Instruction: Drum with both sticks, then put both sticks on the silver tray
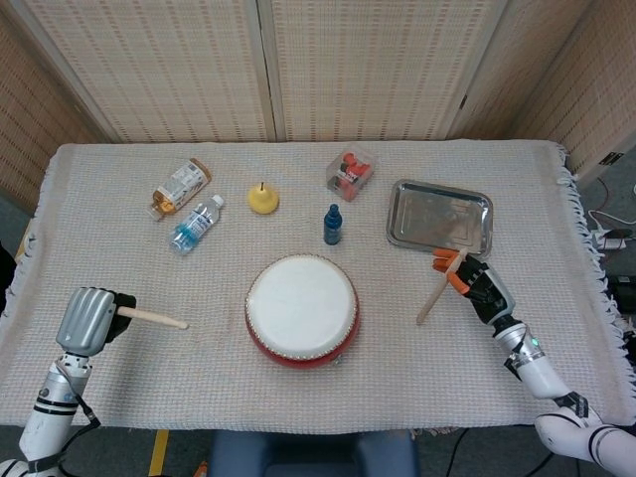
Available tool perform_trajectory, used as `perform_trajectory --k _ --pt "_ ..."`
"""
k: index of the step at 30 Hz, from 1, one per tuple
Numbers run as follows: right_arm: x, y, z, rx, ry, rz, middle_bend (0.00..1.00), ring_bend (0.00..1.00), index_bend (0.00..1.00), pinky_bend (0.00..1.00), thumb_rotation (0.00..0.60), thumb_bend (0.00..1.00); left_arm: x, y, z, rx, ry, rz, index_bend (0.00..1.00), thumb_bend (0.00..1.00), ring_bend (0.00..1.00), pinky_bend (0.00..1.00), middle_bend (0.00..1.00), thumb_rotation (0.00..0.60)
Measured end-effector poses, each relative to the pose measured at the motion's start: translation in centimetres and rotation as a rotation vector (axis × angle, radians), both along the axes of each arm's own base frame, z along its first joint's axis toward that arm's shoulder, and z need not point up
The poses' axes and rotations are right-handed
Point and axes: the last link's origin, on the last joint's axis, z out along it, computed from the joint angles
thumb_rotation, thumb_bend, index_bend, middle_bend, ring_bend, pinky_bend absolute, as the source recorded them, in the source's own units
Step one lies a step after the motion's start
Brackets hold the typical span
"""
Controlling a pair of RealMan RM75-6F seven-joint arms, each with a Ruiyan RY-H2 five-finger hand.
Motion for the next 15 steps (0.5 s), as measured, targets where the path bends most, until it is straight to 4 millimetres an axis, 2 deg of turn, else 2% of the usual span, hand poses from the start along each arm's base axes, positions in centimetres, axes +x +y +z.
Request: perform_trajectory --k 6,15 --pt "-1.0 -0.7 -0.2 0.043 -0.145 -0.033 0.29 0.27 0.63 0.24 0.6 0.45 -0.1 -0.1 0.0 -0.001 0.004 0.005 1.0 0.9 1.0 1.0 1.0 0.6" --pt "-2.3 -1.1 -0.5 0.05 -0.192 -0.008 0.29 0.27 0.47 0.28 0.598 0.44 -0.1 -0.1 -0.1 -0.006 0.006 0.002 1.0 0.9 1.0 1.0 1.0 0.6"
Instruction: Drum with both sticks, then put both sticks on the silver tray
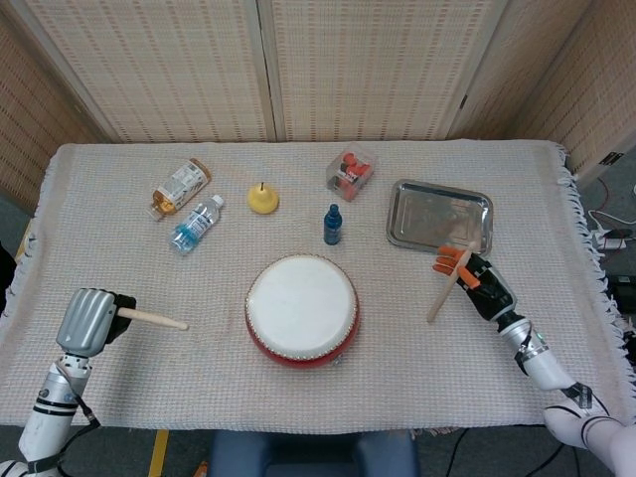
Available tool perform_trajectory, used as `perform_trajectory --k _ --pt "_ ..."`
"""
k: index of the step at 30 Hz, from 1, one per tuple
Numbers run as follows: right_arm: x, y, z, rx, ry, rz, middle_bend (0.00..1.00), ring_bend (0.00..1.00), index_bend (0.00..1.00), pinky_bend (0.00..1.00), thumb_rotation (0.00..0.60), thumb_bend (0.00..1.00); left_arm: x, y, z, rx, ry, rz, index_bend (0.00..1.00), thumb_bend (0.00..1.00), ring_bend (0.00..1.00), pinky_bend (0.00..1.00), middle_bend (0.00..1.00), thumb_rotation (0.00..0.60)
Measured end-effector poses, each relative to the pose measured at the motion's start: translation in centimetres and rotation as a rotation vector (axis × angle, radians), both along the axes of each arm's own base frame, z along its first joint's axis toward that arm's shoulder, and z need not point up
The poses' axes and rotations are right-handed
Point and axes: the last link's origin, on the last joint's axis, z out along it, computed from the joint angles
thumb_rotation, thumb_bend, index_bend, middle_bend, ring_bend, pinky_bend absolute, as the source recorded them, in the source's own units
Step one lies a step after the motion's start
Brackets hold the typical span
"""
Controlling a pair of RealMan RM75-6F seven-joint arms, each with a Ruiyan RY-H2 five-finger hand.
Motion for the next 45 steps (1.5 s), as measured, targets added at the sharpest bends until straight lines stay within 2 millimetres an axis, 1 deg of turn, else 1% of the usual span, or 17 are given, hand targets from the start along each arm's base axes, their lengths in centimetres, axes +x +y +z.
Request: perform_trajectory --k 2,4,7,9,18,23,29,35,45 --pt "-0.1 0.0 -0.1 0.0 0.005 0.007 0.29 0.27 0.43 0.28 0.581 0.41 0.0 0.0 0.0 0.0 -0.002 0.0 1.0 0.9 1.0 1.0 1.0 0.6" --pt "-0.2 0.1 -0.3 0.002 0.008 0.014 0.29 0.27 0.41 0.28 0.564 0.38 -0.1 -0.1 0.0 -0.001 -0.004 0.0 1.0 0.9 1.0 1.0 1.0 0.6" --pt "-0.4 0.2 -0.4 0.002 0.017 0.02 0.29 0.27 0.4 0.28 0.552 0.34 -0.2 -0.1 -0.1 -0.004 -0.003 0.002 1.0 0.9 1.0 1.0 1.0 0.6" --pt "-0.5 0.2 -0.5 0.002 0.027 0.024 0.29 0.27 0.41 0.29 0.552 0.34 -0.2 -0.2 0.0 -0.004 -0.004 0.003 1.0 0.9 1.0 1.0 1.0 0.6" --pt "-0.2 1.0 -0.7 -0.012 0.096 0.094 0.32 0.28 0.48 0.3 0.551 0.33 -0.3 -0.4 0.1 -0.011 -0.011 0.005 1.0 0.9 1.0 1.0 1.0 0.6" --pt "-0.2 1.5 -1.0 -0.02 0.139 0.118 0.34 0.3 0.53 0.32 0.549 0.33 -0.4 -0.6 0.2 -0.012 -0.012 0.007 1.0 0.9 1.0 1.0 1.0 0.6" --pt "-0.4 2.2 -1.3 -0.033 0.157 0.112 0.36 0.33 0.56 0.35 0.55 0.33 -0.4 -0.7 0.1 -0.015 -0.013 0.006 1.0 0.9 1.0 1.0 1.0 0.6" --pt "-0.8 2.7 -2.0 -0.011 0.183 0.108 0.4 0.37 0.6 0.38 0.55 0.33 -0.4 -0.7 0.0 -0.019 -0.015 0.004 1.0 0.9 1.0 1.0 1.0 0.6" --pt "-1.0 3.2 -3.3 0.039 0.229 0.114 0.43 0.4 0.66 0.41 0.55 0.33 -0.5 -0.8 0.0 -0.025 -0.017 0.009 1.0 0.89 1.0 1.0 1.0 0.6"
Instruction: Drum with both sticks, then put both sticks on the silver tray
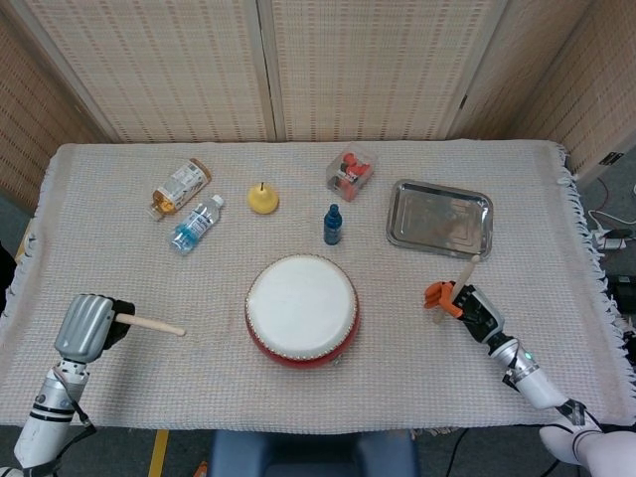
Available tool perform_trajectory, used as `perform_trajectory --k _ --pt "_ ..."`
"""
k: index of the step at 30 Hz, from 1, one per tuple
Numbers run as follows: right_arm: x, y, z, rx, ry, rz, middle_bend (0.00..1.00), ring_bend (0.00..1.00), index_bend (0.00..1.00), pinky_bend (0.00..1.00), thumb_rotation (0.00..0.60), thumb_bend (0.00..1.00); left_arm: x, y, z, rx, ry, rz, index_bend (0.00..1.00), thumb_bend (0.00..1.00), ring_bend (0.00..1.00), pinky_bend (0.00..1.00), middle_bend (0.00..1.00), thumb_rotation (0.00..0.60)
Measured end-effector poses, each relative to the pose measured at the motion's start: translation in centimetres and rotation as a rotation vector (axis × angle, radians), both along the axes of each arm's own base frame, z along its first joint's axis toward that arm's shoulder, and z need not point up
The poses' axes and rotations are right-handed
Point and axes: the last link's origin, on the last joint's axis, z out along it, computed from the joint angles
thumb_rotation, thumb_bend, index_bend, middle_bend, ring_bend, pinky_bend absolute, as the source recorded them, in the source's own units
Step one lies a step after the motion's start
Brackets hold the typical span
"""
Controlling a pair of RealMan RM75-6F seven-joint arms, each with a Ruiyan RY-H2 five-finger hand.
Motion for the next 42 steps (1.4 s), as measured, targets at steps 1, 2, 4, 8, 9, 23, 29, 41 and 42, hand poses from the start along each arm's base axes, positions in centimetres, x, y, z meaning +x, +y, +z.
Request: perform_trajectory --k 1,2,4,8,9,23,29,41,42 --pt "0.0 0.0 -0.1 0.003 0.003 0.0 0.44 0.4 0.66 0.41 0.55 0.33 0.0 0.0 0.0 0.0 0.0 0.0 1.0 0.89 1.0 1.0 1.0 0.6" --pt "0.0 0.1 -0.2 0.006 0.007 -0.001 0.45 0.41 0.67 0.41 0.55 0.33 0.0 0.0 0.0 -0.001 -0.001 0.0 1.0 0.89 1.0 1.0 1.0 0.6" --pt "-0.1 0.1 -0.4 0.01 0.017 0.0 0.46 0.42 0.69 0.42 0.55 0.33 -0.1 0.0 -0.1 -0.003 0.0 0.001 1.0 0.89 1.0 1.0 1.0 0.6" --pt "-0.1 0.2 -0.8 0.021 0.031 0.0 0.48 0.44 0.73 0.45 0.552 0.33 -0.1 0.0 -0.1 -0.006 0.0 0.002 1.0 0.89 1.0 1.0 1.0 0.6" --pt "-0.1 0.3 -0.9 0.022 0.033 0.001 0.49 0.45 0.73 0.46 0.552 0.33 -0.1 0.0 -0.1 -0.007 -0.001 0.002 1.0 0.89 1.0 1.0 1.0 0.6" --pt "0.0 0.1 -2.2 0.039 0.077 0.011 0.72 0.7 1.0 0.6 0.537 0.33 -0.3 -0.1 -0.3 -0.018 0.004 0.006 1.0 0.89 1.0 1.0 1.0 0.6" --pt "0.6 -0.1 -3.0 0.036 0.114 0.038 0.89 0.89 1.0 0.75 0.6 0.38 -0.4 -0.1 -0.2 -0.018 0.004 0.009 1.0 0.89 1.0 1.0 1.0 0.6" --pt "1.9 -1.0 -3.0 -0.04 0.196 0.104 1.0 1.0 1.0 1.0 0.6 0.78 -0.7 -0.1 -0.1 -0.026 0.005 0.012 1.0 0.89 1.0 1.0 1.0 0.6" --pt "1.9 -1.2 -2.7 -0.046 0.233 0.126 1.0 1.0 1.0 1.0 0.6 0.79 -0.7 0.0 -0.2 -0.03 0.009 0.008 1.0 0.89 1.0 1.0 1.0 0.6"
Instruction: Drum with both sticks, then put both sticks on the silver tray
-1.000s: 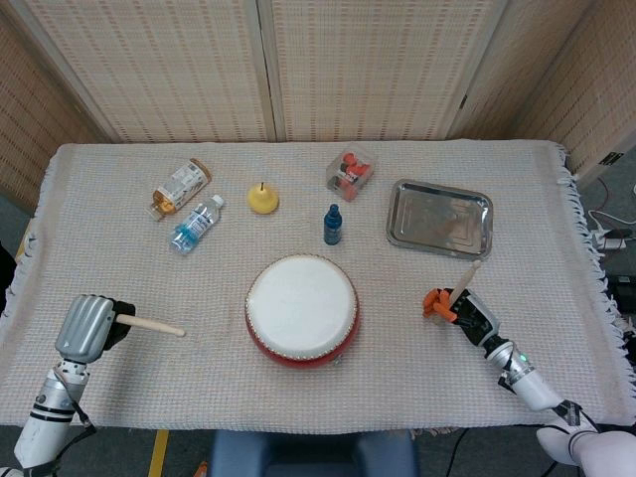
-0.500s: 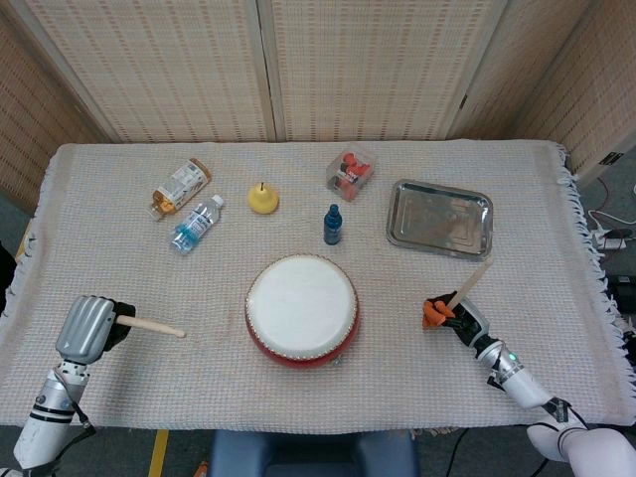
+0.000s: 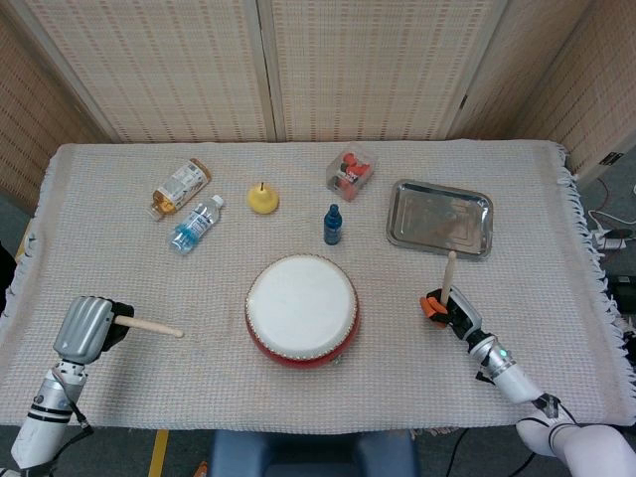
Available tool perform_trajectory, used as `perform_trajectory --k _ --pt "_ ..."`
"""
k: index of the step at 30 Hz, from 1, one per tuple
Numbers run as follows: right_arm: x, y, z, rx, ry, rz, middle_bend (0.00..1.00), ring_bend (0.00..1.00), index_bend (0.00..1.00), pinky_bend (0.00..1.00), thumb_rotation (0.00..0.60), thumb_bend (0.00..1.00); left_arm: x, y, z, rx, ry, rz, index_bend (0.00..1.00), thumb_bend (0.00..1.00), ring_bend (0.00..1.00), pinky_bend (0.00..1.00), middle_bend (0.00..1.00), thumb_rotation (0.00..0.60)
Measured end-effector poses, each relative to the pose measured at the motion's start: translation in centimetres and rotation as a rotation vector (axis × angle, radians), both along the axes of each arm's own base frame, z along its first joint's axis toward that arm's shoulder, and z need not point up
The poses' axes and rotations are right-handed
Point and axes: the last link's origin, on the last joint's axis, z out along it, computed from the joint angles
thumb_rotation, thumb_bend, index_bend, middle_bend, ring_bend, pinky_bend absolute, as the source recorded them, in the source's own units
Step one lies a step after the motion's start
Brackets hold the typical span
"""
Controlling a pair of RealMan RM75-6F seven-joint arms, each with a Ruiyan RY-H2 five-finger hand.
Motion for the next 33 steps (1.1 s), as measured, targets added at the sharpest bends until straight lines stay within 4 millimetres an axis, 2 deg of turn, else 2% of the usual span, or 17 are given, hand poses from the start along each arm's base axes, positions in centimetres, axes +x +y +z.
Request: perform_trajectory --k 8,22,27,33 --pt "1.1 -1.3 2.6 -0.045 0.354 0.168 1.0 1.0 1.0 1.0 0.6 0.86 0.7 0.6 -0.7 -0.039 0.012 -0.039 1.0 0.89 1.0 1.0 1.0 0.6" --pt "7.4 -3.5 8.6 0.021 1.181 0.545 1.0 1.0 1.0 1.0 0.6 0.86 3.8 1.9 -1.6 -0.094 0.084 -0.165 1.0 0.89 1.0 1.0 1.0 0.6" --pt "10.6 -4.6 9.8 0.017 1.329 0.601 1.0 1.0 1.0 1.0 0.6 0.86 4.7 2.3 -1.7 -0.096 0.08 -0.191 1.0 0.89 1.0 1.0 1.0 0.6" --pt "15.2 -6.1 9.9 0.008 1.372 0.618 1.0 1.0 1.0 1.0 0.6 0.85 6.4 2.7 -2.3 -0.112 0.094 -0.238 1.0 0.89 1.0 1.0 1.0 0.6"
